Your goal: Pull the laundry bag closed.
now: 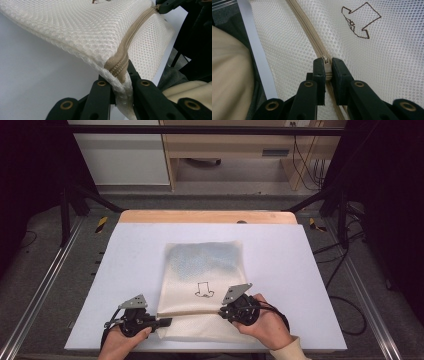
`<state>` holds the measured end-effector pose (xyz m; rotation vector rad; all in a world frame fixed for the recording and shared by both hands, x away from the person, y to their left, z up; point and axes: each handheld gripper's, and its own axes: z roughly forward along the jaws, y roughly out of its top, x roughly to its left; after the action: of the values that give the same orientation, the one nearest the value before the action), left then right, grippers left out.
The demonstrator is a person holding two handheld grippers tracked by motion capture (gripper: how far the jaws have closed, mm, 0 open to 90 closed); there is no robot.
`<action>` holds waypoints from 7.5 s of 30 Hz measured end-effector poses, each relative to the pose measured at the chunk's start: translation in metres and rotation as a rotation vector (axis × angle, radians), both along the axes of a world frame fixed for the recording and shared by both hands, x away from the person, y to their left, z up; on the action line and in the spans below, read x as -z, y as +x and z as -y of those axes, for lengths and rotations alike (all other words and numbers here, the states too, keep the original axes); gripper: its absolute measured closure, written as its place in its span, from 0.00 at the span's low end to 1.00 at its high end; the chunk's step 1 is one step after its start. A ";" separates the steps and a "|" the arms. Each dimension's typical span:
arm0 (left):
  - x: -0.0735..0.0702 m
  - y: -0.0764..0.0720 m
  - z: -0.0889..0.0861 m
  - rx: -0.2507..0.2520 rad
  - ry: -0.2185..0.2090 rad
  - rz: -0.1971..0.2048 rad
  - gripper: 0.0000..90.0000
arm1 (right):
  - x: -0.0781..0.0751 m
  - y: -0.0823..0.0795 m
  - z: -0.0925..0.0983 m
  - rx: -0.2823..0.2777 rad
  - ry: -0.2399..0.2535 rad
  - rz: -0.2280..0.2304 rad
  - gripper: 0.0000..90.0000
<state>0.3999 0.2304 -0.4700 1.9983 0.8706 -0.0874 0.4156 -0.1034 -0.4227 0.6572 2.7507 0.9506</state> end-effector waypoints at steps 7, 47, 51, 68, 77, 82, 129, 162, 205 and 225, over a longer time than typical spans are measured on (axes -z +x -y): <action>0.000 0.000 0.000 -0.003 -0.003 -0.001 0.95 | 0.001 0.000 0.001 0.006 -0.003 -0.002 0.91; 0.000 0.001 -0.003 -0.008 -0.002 -0.002 0.95 | 0.004 -0.007 0.039 0.088 0.018 -0.005 0.91; 0.000 0.001 -0.003 -0.006 -0.002 -0.001 0.95 | 0.004 -0.008 0.042 0.089 0.020 -0.007 0.91; 0.000 0.001 -0.003 -0.008 0.000 -0.003 0.95 | 0.007 -0.010 0.052 0.113 0.029 -0.014 0.91; 0.000 0.001 -0.003 -0.009 -0.002 -0.003 0.95 | 0.008 -0.010 0.056 0.119 0.028 -0.013 0.91; 0.000 0.001 -0.003 -0.010 -0.001 -0.002 0.95 | 0.009 -0.011 0.056 0.117 0.033 -0.009 0.91; 0.000 0.001 -0.003 -0.015 0.010 -0.001 0.95 | 0.018 -0.010 0.069 0.145 0.046 -0.026 0.91; 0.000 0.002 -0.004 -0.019 0.009 0.003 0.95 | 0.024 -0.013 0.080 0.182 0.016 -0.048 0.91; -0.009 -0.008 -0.004 -0.077 0.024 0.041 0.55 | 0.019 -0.015 0.081 0.227 0.036 -0.023 0.65; -0.057 0.005 -0.034 -0.195 0.114 0.152 0.10 | -0.033 0.006 0.083 0.411 0.149 0.081 0.10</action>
<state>0.4045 0.2642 -0.4132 1.9844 0.9851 0.2267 0.4216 -0.1865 -0.3902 1.1254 2.3544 1.0577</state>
